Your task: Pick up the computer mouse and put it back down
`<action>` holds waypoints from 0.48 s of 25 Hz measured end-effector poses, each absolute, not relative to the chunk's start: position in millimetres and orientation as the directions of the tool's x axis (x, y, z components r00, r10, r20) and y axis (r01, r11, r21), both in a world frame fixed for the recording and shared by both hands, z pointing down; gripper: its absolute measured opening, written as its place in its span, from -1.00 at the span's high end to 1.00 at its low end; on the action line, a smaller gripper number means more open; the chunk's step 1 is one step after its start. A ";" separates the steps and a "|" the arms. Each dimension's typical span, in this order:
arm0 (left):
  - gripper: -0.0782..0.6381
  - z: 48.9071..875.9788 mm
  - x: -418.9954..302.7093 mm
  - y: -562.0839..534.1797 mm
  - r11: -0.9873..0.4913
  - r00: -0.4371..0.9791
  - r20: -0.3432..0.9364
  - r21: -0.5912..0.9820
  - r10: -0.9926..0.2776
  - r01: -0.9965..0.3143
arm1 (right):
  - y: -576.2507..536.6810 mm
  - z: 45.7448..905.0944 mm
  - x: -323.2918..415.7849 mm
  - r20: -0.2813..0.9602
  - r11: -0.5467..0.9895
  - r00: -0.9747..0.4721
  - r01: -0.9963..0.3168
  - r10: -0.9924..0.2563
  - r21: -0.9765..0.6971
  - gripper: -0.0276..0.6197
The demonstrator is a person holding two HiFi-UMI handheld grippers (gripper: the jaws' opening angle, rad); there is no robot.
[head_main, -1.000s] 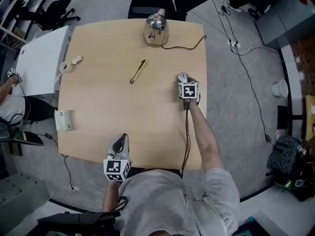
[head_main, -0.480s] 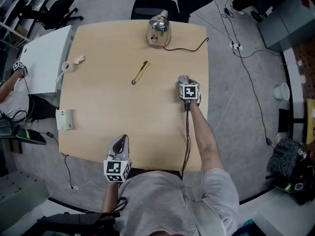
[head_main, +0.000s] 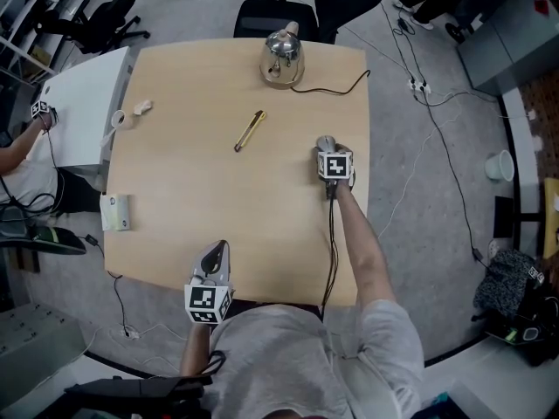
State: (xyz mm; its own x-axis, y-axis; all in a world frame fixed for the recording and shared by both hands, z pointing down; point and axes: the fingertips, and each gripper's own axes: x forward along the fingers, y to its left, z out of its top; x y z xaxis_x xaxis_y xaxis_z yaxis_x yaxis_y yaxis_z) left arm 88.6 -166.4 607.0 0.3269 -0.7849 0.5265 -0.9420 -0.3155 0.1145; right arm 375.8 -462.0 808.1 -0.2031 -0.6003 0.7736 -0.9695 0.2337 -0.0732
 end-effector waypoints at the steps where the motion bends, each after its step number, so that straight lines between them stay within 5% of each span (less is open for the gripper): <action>1: 0.73 606.2 88.5 -166.0 -0.316 0.327 0.526 0.114 -0.785 -0.942 | -461.1 808.2 374.6 0.773 0.237 -0.205 -0.969 -0.600 -0.073 -0.14; 12: 0.73 599.5 95.0 -165.9 -0.336 0.345 0.503 0.110 -0.792 -0.935 | -445.7 787.0 370.7 0.736 0.225 -0.225 -0.969 -0.638 -0.102 -0.25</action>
State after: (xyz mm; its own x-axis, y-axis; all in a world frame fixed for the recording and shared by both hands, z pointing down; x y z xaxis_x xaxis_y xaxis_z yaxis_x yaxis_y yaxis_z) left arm 95.0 -165.9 599.5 0.3445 -0.7925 0.5033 -0.9352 -0.3364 0.1104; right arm 370.7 -445.7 787.0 -0.2253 -0.6385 0.7359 -0.9691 0.2245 -0.1019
